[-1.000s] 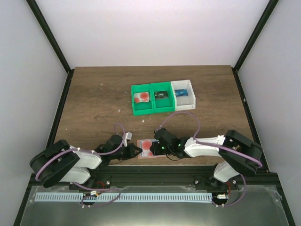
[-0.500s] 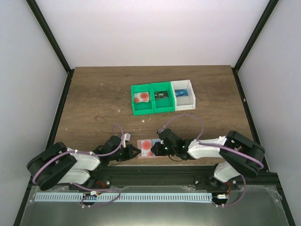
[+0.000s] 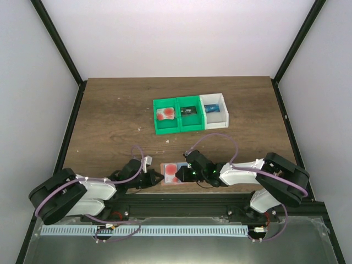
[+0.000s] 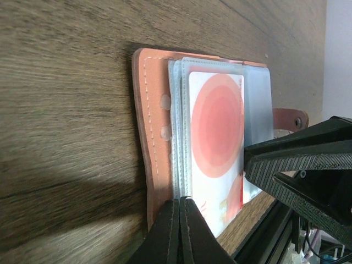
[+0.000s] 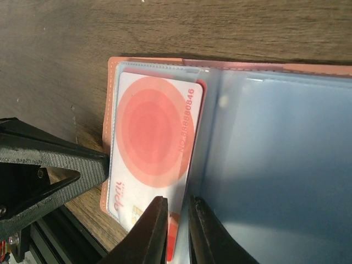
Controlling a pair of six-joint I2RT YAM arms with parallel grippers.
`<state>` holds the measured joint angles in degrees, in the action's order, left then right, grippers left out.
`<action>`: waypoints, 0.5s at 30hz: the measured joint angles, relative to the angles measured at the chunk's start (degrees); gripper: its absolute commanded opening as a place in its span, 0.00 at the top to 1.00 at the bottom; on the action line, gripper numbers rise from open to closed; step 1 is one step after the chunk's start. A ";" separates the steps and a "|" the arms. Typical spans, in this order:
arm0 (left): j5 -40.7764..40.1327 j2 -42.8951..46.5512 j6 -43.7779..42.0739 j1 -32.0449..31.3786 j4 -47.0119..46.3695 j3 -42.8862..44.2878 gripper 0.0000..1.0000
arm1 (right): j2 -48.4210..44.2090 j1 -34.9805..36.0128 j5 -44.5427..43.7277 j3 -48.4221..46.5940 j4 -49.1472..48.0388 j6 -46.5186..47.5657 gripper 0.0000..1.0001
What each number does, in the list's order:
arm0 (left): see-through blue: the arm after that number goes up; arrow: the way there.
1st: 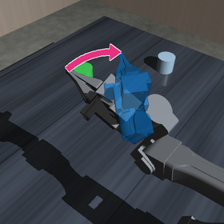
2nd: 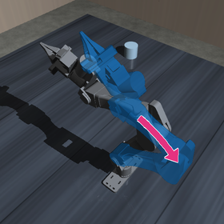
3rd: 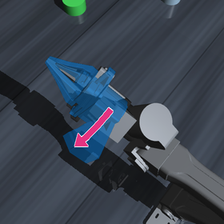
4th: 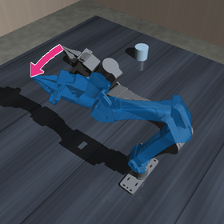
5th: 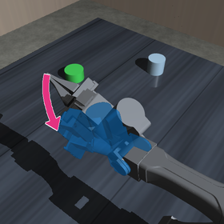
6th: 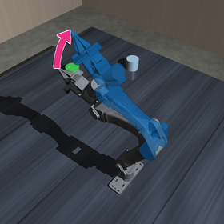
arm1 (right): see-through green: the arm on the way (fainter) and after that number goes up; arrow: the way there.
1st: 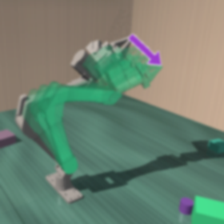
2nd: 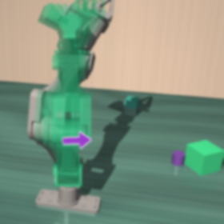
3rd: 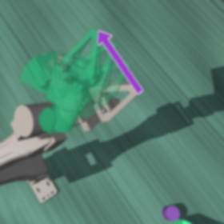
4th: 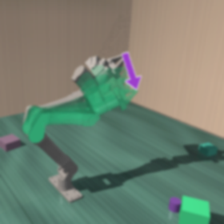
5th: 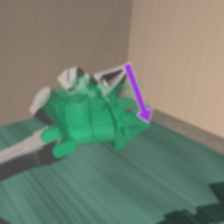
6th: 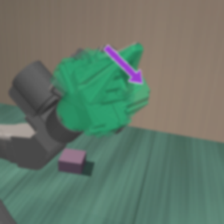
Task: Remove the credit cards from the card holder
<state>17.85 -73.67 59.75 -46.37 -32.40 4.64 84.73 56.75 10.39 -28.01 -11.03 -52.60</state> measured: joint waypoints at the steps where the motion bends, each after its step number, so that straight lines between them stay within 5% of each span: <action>1: -0.17 0.46 0.00 -0.09 0.50 -0.04 1.00 | -0.02 0.00 -0.07 0.00 0.15 -0.09 0.85; 15: -2.36 9.53 -0.33 -0.57 8.09 2.14 1.00 | -0.70 -0.07 0.04 0.00 0.57 -0.90 0.84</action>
<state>15.49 -64.14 59.42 -46.94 -24.32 6.79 84.03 56.69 10.44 -28.01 -10.46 -53.49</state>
